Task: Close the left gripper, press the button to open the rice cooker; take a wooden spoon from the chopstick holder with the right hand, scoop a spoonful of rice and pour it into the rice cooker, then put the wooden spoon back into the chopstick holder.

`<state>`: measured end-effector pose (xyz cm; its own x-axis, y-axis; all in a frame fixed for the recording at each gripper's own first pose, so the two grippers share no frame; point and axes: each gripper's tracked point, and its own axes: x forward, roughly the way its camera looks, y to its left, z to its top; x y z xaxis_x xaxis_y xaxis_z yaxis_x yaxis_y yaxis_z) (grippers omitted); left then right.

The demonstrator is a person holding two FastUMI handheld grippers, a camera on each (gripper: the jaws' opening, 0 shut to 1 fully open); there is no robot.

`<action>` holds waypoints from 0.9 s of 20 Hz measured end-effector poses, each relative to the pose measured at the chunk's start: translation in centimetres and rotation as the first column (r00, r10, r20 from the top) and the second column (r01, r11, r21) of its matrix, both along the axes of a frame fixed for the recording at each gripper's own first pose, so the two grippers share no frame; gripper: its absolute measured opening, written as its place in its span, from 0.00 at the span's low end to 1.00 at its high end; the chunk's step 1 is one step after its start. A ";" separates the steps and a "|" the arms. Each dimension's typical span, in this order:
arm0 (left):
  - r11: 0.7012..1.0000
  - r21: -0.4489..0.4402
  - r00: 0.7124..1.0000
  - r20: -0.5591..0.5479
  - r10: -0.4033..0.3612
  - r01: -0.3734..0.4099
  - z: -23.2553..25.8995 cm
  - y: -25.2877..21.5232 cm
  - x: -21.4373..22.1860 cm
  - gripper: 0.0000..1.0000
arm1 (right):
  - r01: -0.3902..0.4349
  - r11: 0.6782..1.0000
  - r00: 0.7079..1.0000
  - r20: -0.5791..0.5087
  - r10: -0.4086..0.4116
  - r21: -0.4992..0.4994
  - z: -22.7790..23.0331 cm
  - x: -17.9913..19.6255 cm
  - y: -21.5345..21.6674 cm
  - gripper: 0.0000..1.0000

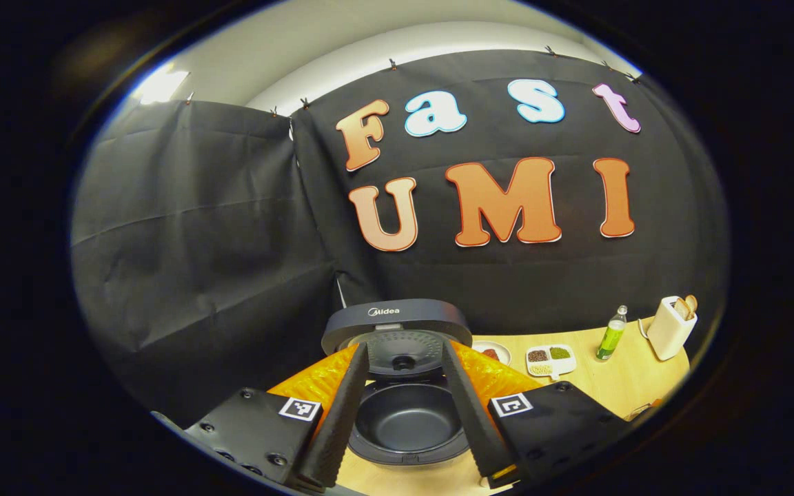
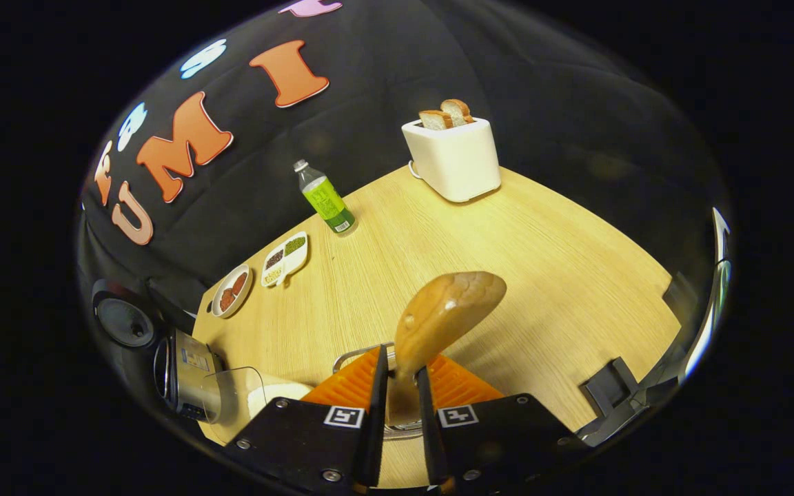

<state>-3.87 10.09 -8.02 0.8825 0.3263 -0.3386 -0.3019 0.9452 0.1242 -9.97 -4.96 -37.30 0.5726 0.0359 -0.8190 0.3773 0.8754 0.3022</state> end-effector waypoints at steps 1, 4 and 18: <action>1.000 -0.007 1.000 -0.003 0.005 -0.005 -0.2 0.3 -0.1 0.66 | 0.013 1.000 1.000 0.005 -0.013 0.002 -0.1 0.2 0.1 0.24; 0.999 -0.032 1.000 -0.013 0.015 -0.015 -1.0 1.0 0.0 0.75 | 0.008 1.000 1.000 0.023 -0.008 -0.013 0.3 0.4 0.5 0.17; 0.992 -0.075 0.995 0.018 -0.097 0.098 -2.6 1.6 3.1 0.75 | -0.044 0.974 0.958 0.268 0.104 -0.222 9.5 2.2 2.9 0.10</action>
<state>-0.76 11.73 -10.65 0.9139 0.2123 -0.3461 -0.2088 0.9768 0.0478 -7.79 -2.06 -27.76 0.7797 -0.0700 -0.6222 0.2371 0.9527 0.1899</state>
